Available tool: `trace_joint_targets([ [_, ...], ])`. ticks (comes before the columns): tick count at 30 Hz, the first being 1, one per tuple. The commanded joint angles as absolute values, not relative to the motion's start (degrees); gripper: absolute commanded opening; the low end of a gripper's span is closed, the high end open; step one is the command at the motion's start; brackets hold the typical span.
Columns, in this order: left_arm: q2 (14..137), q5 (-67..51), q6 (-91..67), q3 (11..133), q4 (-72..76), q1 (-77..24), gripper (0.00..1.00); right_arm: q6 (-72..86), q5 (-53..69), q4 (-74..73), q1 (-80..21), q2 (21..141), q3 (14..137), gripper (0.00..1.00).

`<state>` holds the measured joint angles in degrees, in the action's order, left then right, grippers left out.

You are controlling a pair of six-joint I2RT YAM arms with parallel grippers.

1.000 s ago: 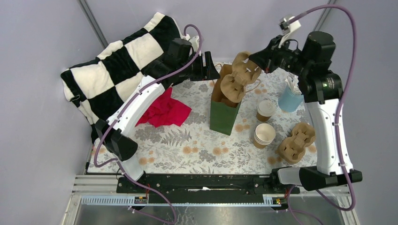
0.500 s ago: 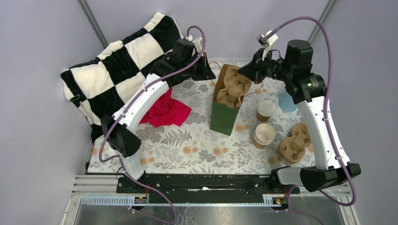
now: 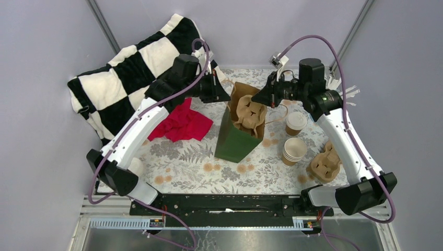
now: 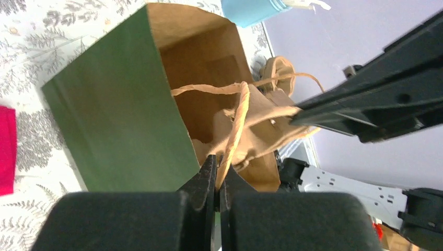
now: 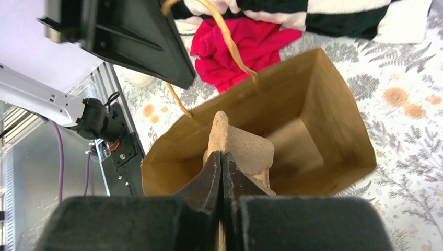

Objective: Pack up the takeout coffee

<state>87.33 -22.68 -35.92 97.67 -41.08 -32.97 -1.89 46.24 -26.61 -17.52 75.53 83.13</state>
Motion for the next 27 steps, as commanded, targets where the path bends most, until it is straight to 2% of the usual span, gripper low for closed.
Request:
trace_joint_targets([
  [1,83.5,-25.6,-37.9,94.6,-39.9,-32.1,0.00,-0.4,48.1,-23.7,-18.9,74.3,80.9,0.00],
  [11,78.9,-25.9,-36.6,87.8,-38.9,-29.9,0.00,-1.6,46.0,-19.4,-25.9,77.1,80.4,0.01],
  [16,76.9,-25.0,-34.6,85.5,-38.9,-29.4,0.00,-9.3,53.8,-15.1,-27.0,78.9,78.6,0.00],
  [18,76.2,-24.6,-34.0,84.8,-39.1,-29.3,0.00,-10.7,53.4,-14.9,-27.0,80.0,78.9,0.00],
  [27,70.9,-21.4,-33.9,80.0,-34.6,-29.3,0.00,-21.8,48.5,-28.6,-29.8,86.6,86.1,0.00],
])
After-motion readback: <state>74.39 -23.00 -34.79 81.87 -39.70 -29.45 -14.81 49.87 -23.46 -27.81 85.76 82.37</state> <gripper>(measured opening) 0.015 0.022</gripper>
